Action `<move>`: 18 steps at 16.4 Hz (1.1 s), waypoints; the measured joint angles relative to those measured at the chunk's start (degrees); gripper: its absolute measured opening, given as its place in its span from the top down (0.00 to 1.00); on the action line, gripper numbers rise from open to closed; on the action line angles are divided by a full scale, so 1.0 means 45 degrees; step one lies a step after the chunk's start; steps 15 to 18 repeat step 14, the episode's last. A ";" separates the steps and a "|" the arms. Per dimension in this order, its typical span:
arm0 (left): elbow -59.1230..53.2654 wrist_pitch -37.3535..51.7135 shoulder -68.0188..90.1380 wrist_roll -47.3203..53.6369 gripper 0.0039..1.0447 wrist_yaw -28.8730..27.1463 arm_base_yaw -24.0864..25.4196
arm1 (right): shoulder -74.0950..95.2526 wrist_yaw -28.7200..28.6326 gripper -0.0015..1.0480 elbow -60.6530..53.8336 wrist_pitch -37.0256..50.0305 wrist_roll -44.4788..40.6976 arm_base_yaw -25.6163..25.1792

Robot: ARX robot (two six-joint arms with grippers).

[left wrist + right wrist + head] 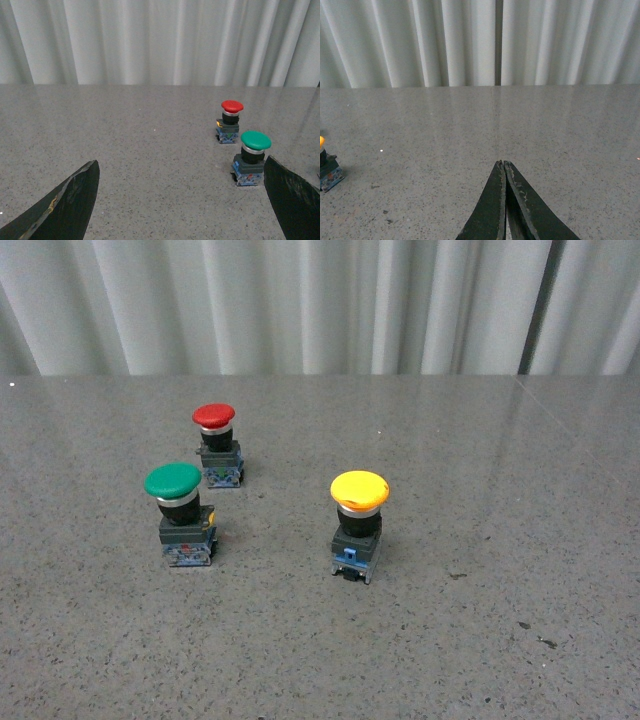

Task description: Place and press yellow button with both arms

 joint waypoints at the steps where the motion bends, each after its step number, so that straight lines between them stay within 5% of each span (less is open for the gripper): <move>1: 0.0000 0.0000 0.0000 -0.0005 0.06 -0.0005 0.0000 | 0.0000 0.0000 0.98 0.0000 0.0005 -0.0005 0.0000; 9: 0.0000 0.0000 0.0000 0.0000 0.06 -0.0005 0.0000 | 0.0000 0.0000 0.07 0.0000 0.0005 -0.0005 0.0000; 18: 0.0000 0.0000 0.0000 0.0000 0.06 -0.0005 0.0000 | 0.0000 0.0000 0.06 0.0000 0.0005 -0.0005 0.0000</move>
